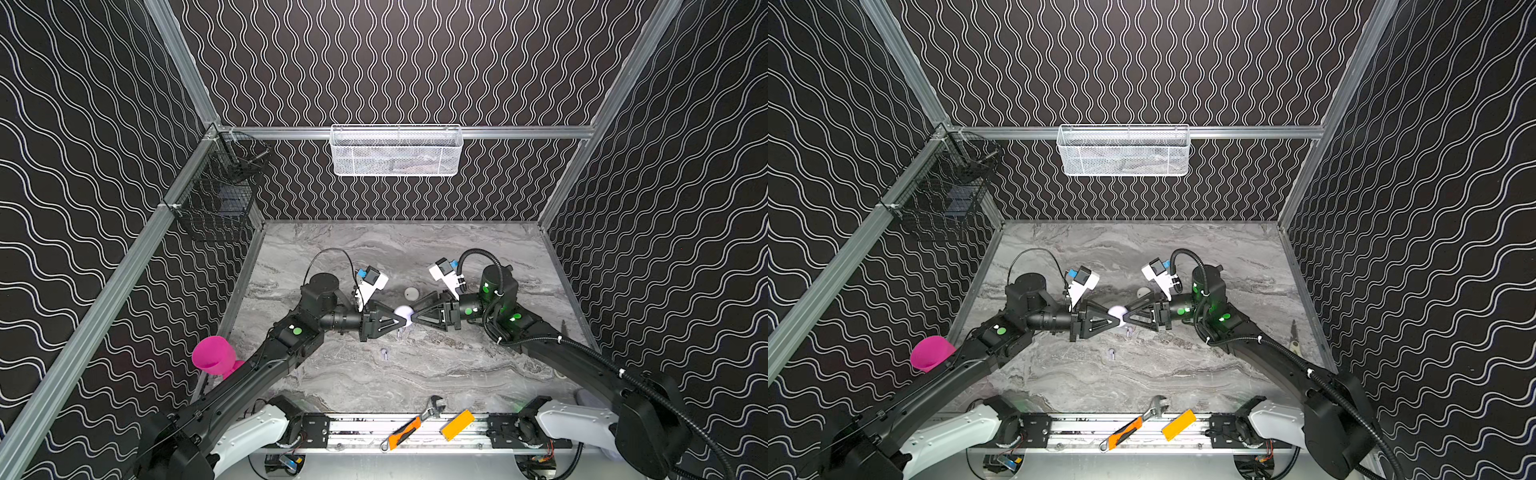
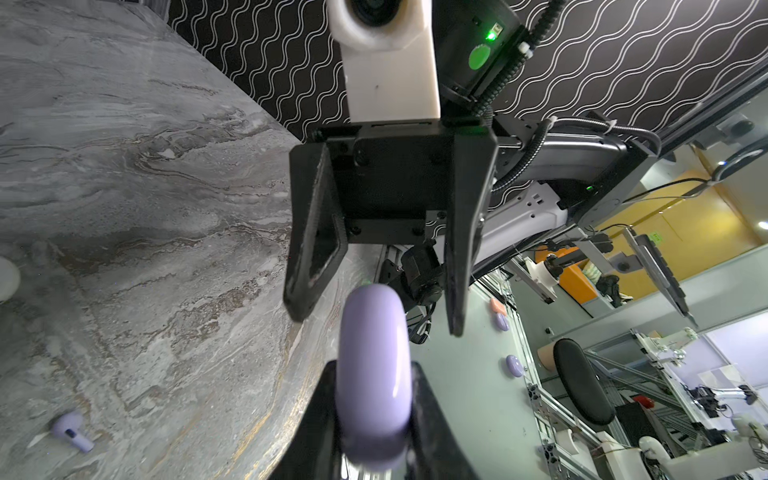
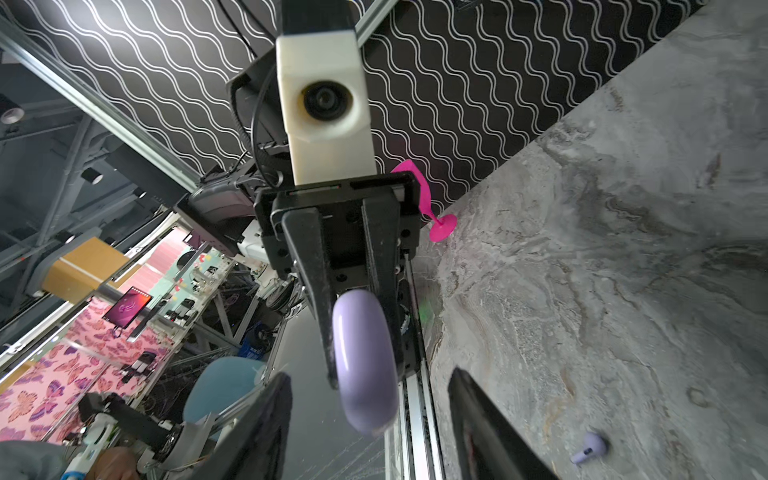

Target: Insert the wireless bluetooth earbuds into the charging case

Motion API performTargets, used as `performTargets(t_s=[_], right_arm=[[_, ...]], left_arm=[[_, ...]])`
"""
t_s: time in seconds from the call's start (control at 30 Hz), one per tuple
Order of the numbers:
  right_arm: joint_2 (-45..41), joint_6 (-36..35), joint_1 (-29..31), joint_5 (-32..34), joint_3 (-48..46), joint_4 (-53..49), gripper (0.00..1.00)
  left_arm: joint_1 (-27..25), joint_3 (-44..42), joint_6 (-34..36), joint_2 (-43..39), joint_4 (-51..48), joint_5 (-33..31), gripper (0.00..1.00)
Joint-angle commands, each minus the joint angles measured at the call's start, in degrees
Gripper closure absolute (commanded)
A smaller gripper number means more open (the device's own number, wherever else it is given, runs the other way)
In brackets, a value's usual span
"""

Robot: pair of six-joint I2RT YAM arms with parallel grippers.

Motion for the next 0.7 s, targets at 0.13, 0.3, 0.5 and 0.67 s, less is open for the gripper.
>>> performTargets(t_s=[0.13, 0.3, 0.5, 0.67], right_arm=[[-0.9, -7.7, -0.5, 12.7, 5.1, -18.9, 0.36], [1.3, -10.0, -0.6, 21.2, 8.8, -28.7, 0.35], [3.0, -11.6, -0.6, 25.0, 10.7, -34.4, 0.36], [2.5, -12.2, -0.6, 27.6, 11.6, -37.0, 0.36]], left_arm=[[0.0, -2.1, 2.6, -1.4, 2.5, -6.2, 0.9], [-0.7, -3.8, 2.4, -1.8, 4.4, -10.2, 0.9], [-3.2, -6.8, 4.6, -3.1, 5.3, -17.8, 0.9], [-4.4, -11.5, 5.3, -1.9, 10.2, -23.7, 0.91]])
